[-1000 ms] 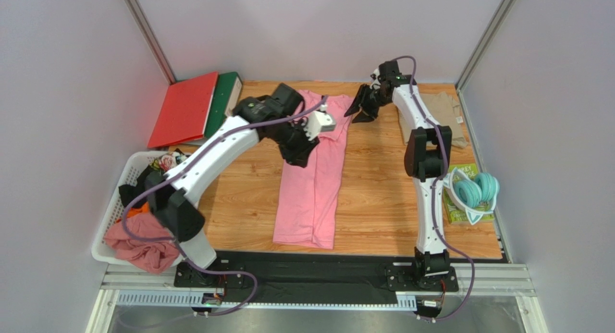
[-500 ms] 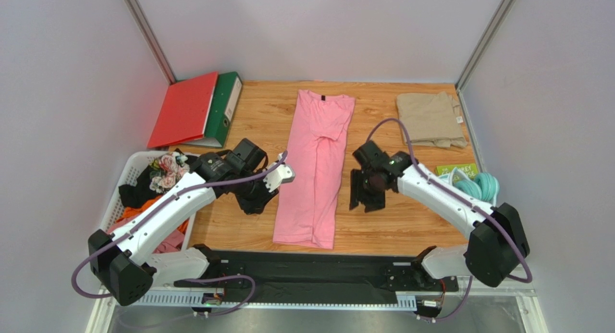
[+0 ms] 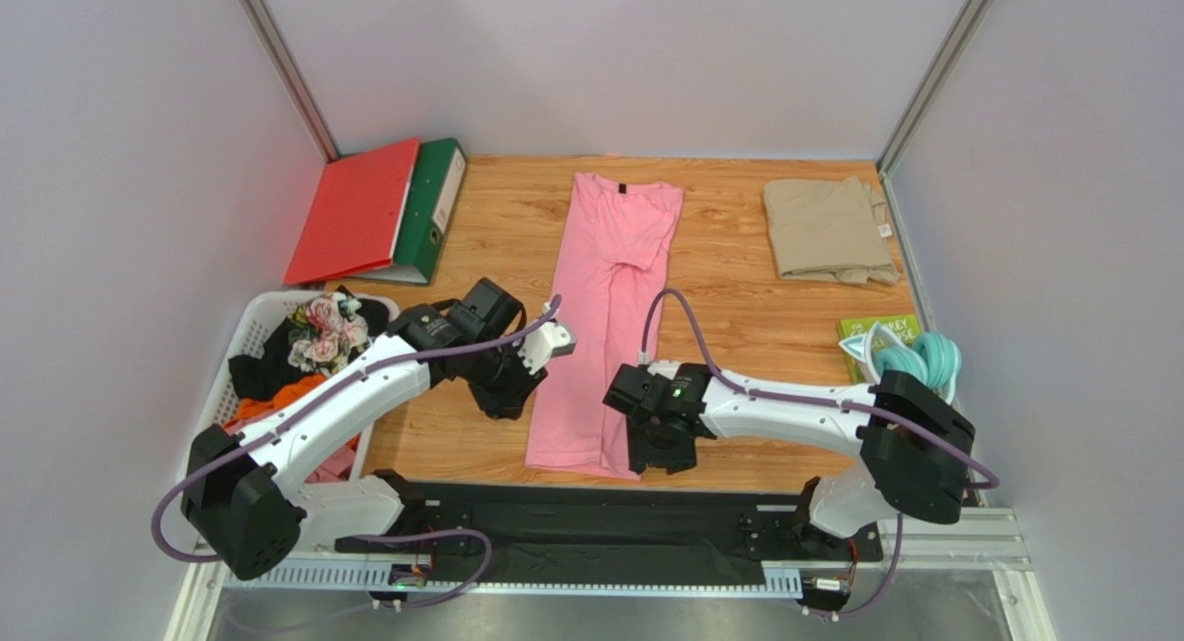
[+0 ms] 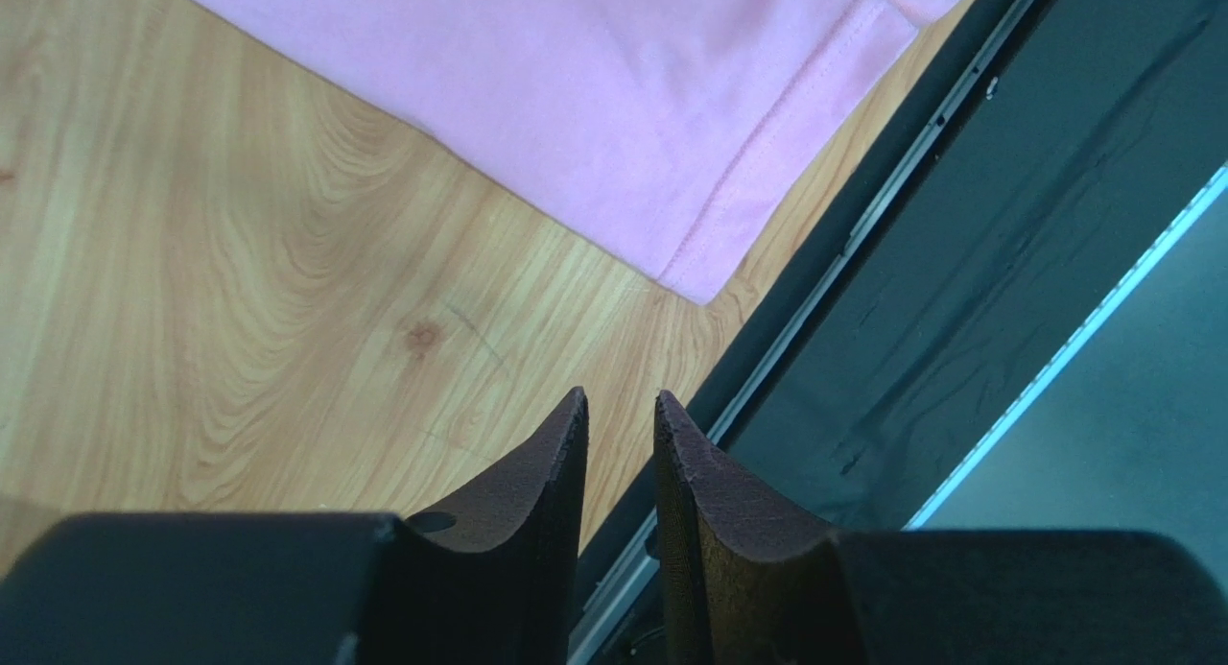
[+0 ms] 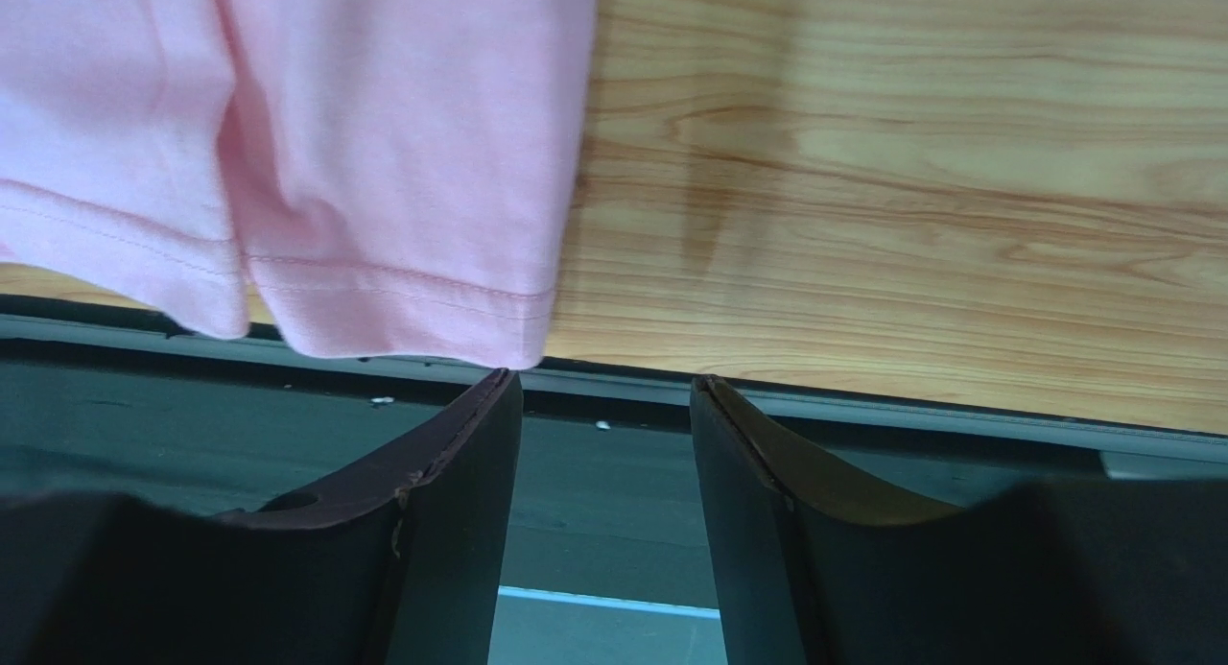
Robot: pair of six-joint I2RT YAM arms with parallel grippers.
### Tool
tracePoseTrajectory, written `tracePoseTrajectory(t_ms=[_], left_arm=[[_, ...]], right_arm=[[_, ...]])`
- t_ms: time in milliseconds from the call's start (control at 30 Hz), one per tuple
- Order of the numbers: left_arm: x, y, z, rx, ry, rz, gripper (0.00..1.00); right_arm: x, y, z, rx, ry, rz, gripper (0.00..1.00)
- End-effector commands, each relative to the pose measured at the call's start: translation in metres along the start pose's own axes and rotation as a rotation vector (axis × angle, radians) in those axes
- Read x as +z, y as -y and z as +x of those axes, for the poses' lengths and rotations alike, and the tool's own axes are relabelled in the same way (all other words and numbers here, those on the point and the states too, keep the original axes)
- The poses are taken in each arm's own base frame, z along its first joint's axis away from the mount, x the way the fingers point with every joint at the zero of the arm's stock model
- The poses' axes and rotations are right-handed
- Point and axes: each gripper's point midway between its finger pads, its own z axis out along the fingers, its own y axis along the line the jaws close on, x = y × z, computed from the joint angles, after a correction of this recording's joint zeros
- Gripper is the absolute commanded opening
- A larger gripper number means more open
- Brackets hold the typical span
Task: Fold and stack the t-shirts
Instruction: Rotate the tshirt 90 degrees
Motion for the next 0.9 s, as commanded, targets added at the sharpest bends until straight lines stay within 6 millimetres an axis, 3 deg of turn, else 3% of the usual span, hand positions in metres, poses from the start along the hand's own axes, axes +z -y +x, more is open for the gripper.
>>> tracePoseTrajectory(t_ms=[0,200,433,633,867], left_arm=[[0.009,0.007,-0.006,-0.022,0.003,0.048,0.31],[0.029,0.003,-0.005,-0.066,-0.110,0.091,0.32],[0.041,0.003,-0.017,-0.079,-0.108,0.128,0.31],[0.047,0.023,-0.022,-0.121,-0.115,0.223,0.32],[0.053,0.045,-0.004,-0.220,-0.224,0.342,0.39]], right_arm=[[-0.003,-0.038,-0.013,0.071,0.070,-0.101,0.52],[0.010,-0.056,-0.010,0.076,0.052,-0.127,0.51],[0.018,-0.055,-0.009,0.078,0.051,-0.106,0.46],[0.020,-0.048,-0.005,0.089,0.042,-0.102,0.40],[0.016,-0.045,-0.009,0.097,0.056,-0.103,0.39]])
